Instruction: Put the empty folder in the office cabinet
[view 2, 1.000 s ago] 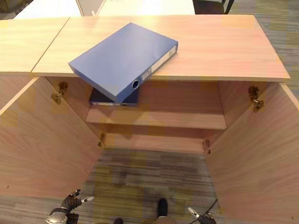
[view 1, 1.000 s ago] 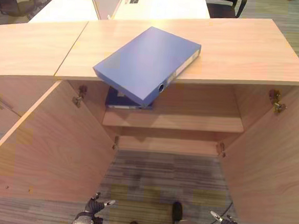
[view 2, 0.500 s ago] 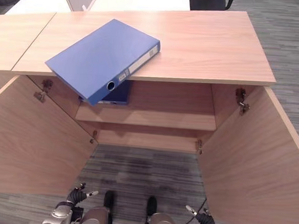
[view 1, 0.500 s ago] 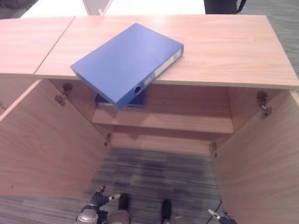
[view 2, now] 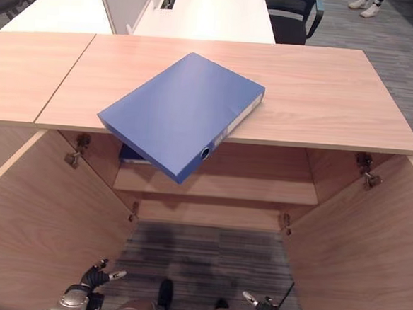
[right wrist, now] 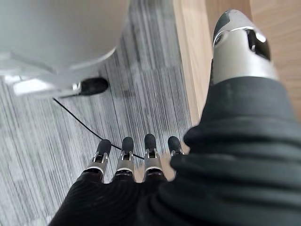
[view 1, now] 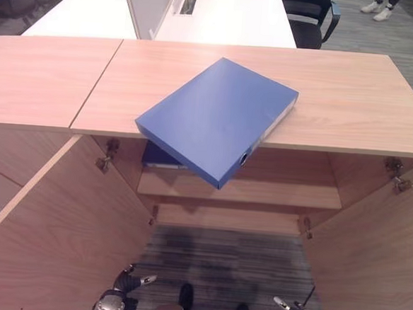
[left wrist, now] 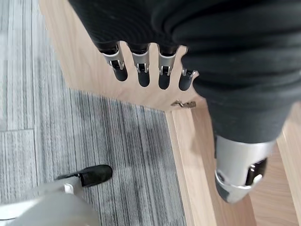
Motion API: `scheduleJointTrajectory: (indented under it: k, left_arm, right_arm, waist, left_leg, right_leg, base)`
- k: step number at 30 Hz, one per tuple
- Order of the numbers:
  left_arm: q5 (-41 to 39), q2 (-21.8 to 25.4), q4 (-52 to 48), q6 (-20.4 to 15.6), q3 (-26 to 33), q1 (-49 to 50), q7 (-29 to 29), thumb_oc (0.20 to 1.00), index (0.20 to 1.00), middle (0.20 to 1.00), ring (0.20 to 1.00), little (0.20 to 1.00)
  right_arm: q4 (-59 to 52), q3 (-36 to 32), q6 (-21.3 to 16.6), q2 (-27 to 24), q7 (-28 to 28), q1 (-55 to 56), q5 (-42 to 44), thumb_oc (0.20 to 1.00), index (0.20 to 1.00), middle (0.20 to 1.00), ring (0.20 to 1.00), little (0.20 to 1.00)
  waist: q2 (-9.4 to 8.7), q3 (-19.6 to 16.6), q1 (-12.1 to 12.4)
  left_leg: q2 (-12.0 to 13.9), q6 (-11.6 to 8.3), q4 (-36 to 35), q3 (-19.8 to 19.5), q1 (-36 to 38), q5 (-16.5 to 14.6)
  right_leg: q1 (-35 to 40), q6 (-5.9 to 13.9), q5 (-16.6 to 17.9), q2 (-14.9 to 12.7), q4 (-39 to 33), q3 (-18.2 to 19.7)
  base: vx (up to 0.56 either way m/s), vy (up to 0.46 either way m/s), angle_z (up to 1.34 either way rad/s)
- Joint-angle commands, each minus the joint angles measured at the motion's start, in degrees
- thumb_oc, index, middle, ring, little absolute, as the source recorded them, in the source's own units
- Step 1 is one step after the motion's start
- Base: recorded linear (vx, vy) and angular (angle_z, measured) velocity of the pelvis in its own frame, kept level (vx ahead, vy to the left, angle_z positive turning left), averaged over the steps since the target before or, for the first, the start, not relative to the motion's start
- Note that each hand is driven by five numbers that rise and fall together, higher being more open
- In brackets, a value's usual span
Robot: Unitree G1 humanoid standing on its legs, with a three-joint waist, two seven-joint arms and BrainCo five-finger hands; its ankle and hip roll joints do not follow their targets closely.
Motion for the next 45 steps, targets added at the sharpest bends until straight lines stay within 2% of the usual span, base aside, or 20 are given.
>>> scheduleJointTrajectory:
  k: [1,4,5,9,11,16,21,28,32,34,45]
  left_arm:
    - [0.7,-0.6,-1.3,-1.6,-0.8,-1.8,0.0,1.000,1.000,1.000,1.000,1.000]
    - [0.4,0.6,-5.8,-2.5,-0.9,-2.9,0.7,1.000,1.000,1.000,1.000,1.000]
    - [0.2,0.9,-7.3,-2.7,-0.9,-3.1,1.0,1.000,1.000,1.000,1.000,1.000]
    - [6.7,6.6,-30.6,-4.3,1.1,-2.5,6.4,1.000,1.000,1.000,1.000,1.000]
    - [13.3,10.0,-46.1,-5.4,4.6,0.9,8.9,1.000,1.000,1.000,1.000,1.000]
    - [23.9,13.9,-61.4,-7.1,10.2,3.4,14.3,1.000,1.000,1.000,1.000,1.000]
    - [26.1,13.9,-66.8,-7.7,11.5,4.4,17.2,1.000,1.000,1.000,1.000,1.000]
    - [27.9,14.3,-69.2,-8.0,11.5,4.6,18.8,1.000,1.000,1.000,1.000,1.000]
    - [33.7,17.8,-71.8,-8.0,11.7,3.3,21.3,1.000,1.000,1.000,1.000,1.000]
    - [38.2,21.2,-73.3,-8.2,11.2,1.8,22.7,1.000,1.000,1.000,1.000,1.000]
    - [48.6,29.4,-76.6,-7.3,8.7,-3.1,24.4,1.000,1.000,1.000,1.000,1.000]
  right_arm:
    - [-0.2,0.3,0.0,-2.5,-0.1,-0.5,-1.6,1.000,1.000,1.000,1.000,1.000]
    - [-0.7,0.3,-0.2,-2.3,-0.2,-0.4,-1.8,1.000,1.000,1.000,1.000,1.000]
    - [-0.8,0.3,-0.2,-2.2,-0.3,-0.3,-1.8,1.000,1.000,1.000,1.000,1.000]
    - [-3.1,-0.1,-1.4,-0.5,-1.2,0.8,-2.1,1.000,1.000,1.000,1.000,1.000]
    - [-3.1,0.0,-1.4,0.9,-1.2,2.4,-3.3,1.000,1.000,1.000,1.000,1.000]
    - [-1.8,1.2,-1.0,1.3,-0.6,2.9,-4.2,1.000,1.000,1.000,1.000,1.000]
    - [-2.5,2.2,-1.1,0.7,-0.7,2.3,-4.4,1.000,1.000,1.000,1.000,1.000]
    - [-3.0,2.6,-1.2,0.3,-1.1,2.0,-4.5,1.000,1.000,1.000,1.000,1.000]
    - [-2.1,2.8,-1.2,0.2,-1.2,2.0,-4.6,1.000,1.000,1.000,1.000,1.000]
    - [-1.8,3.1,-1.3,-0.1,-1.1,2.1,-4.8,1.000,1.000,1.000,1.000,1.000]
    - [-1.5,3.4,-1.8,-1.2,-0.8,2.2,-5.6,1.000,1.000,1.000,1.000,1.000]
  waist:
    - [0.40,0.5,0.9]
    - [0.13,0.0,1.0]
    - [-0.05,-0.2,1.0]
    - [-1.03,-0.6,2.2]
    - [-1.79,-0.9,3.1]
    - [-2.56,-1.2,4.2]
    - [-2.80,-0.8,4.9]
    - [-2.66,-0.5,5.1]
    - [-1.97,-0.5,5.1]
    - [-1.58,-0.6,4.9]
    - [-0.10,-0.7,3.5]
  left_leg:
    - [3.0,-1.38,1.2,0.3,2.3,-4.4]
    - [2.7,-1.13,0.7,0.4,2.2,-4.0]
    - [2.7,-1.10,0.7,0.4,2.6,-4.7]
    - [2.6,-1.21,0.7,0.3,2.3,-4.4]
    - [2.7,-1.35,0.7,0.0,2.6,-4.6]
    - [3.2,-2.04,0.7,-0.2,3.4,-5.1]
    - [3.7,-2.55,0.7,-0.4,3.5,-4.9]
    - [4.1,-2.87,0.7,-0.7,3.5,-4.5]
    - [4.3,-3.28,0.7,-1.0,3.4,-4.4]
    - [4.3,-3.52,0.7,-0.9,3.4,-4.3]
    - [4.7,-3.91,0.7,-0.4,3.5,-4.3]
  right_leg:
    - [-3.2,3.63,-0.7,-0.4,4.9,2.2]
    - [-3.3,3.95,0.3,-0.7,3.9,2.2]
    - [-2.7,4.01,-0.2,-0.8,3.5,2.1]
    - [-2.3,4.25,1.0,-1.1,2.0,1.6]
    - [-1.4,4.28,1.1,-1.0,1.1,1.1]
    - [0.5,4.04,1.2,-0.5,-1.1,0.0]
    - [1.1,3.73,1.2,0.3,-1.9,-0.6]
    - [1.4,3.49,0.9,0.8,-2.1,-1.0]
    - [1.4,3.38,0.7,1.1,-2.1,-1.4]
    - [1.3,3.42,0.7,1.2,-2.1,-1.5]
    - [1.0,3.51,0.5,1.6,-2.1,-1.5]
  base:
    - [0.01,0.085,-0.04]
    - [0.00,0.073,0.00]
    - [0.02,0.031,0.00]
    - [0.00,-0.011,0.00]
    - [0.04,-0.071,-0.01]
    - [0.04,-0.074,0.05]
    - [0.00,-0.080,0.02]
    - [-0.01,-0.052,0.03]
    - [-0.01,-0.060,0.03]
    - [-0.01,-0.040,0.01]
    - [0.00,0.000,0.00]
